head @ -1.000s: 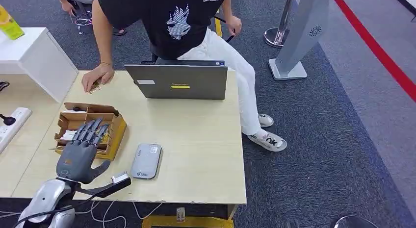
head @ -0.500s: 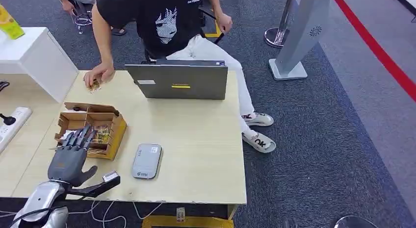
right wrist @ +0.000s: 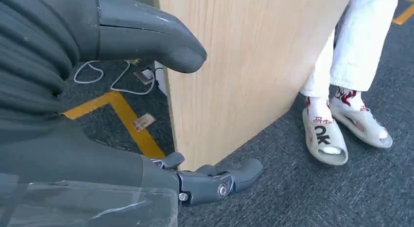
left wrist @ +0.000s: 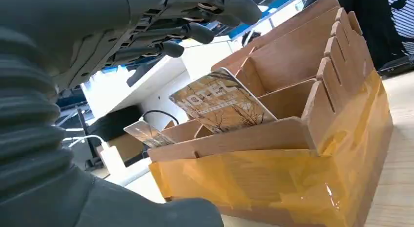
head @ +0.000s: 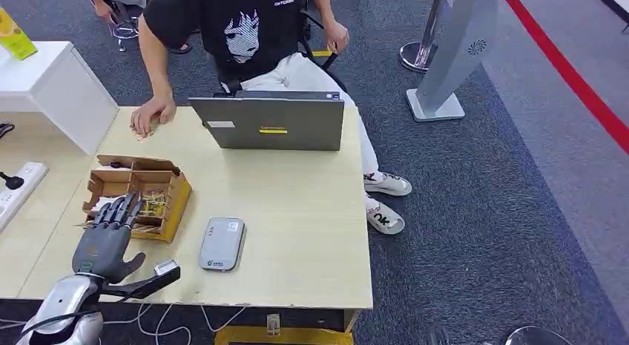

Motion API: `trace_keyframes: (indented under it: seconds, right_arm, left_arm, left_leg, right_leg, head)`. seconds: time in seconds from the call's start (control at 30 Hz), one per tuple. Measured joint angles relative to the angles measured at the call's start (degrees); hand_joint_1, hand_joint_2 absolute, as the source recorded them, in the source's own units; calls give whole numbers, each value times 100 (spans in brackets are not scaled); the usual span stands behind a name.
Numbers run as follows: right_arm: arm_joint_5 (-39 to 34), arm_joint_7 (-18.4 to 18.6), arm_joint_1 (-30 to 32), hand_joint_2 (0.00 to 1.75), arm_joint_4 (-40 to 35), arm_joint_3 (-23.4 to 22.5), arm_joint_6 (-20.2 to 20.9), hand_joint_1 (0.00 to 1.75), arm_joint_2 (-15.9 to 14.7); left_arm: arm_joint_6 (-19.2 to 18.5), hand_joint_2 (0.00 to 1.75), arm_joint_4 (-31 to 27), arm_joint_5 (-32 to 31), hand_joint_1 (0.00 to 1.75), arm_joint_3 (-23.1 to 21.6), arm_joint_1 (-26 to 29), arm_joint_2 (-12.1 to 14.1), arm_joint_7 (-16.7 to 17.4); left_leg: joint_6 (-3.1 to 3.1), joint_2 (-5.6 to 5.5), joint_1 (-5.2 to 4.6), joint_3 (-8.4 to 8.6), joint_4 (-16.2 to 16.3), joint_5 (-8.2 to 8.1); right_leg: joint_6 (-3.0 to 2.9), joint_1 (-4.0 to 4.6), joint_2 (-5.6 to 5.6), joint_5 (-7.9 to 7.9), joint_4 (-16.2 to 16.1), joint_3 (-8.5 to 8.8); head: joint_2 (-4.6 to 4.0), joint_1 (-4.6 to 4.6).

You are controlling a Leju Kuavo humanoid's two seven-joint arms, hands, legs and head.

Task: Pass the card to the sensor for recognition and then transmit it.

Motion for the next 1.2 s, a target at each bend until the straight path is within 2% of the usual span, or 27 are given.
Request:
trace_keyframes:
  seconds: [1.2]
  right_arm:
    - [0,0,-1,175,0,0,0,0,0]
  left_arm:
    - [2,175,50,0,0,35,-19,-24,-2]
  left_leg:
    - [0,0,0,0,0,0]
  right_leg:
    - [0,0,0,0,0,0]
  head:
    - [0,0]
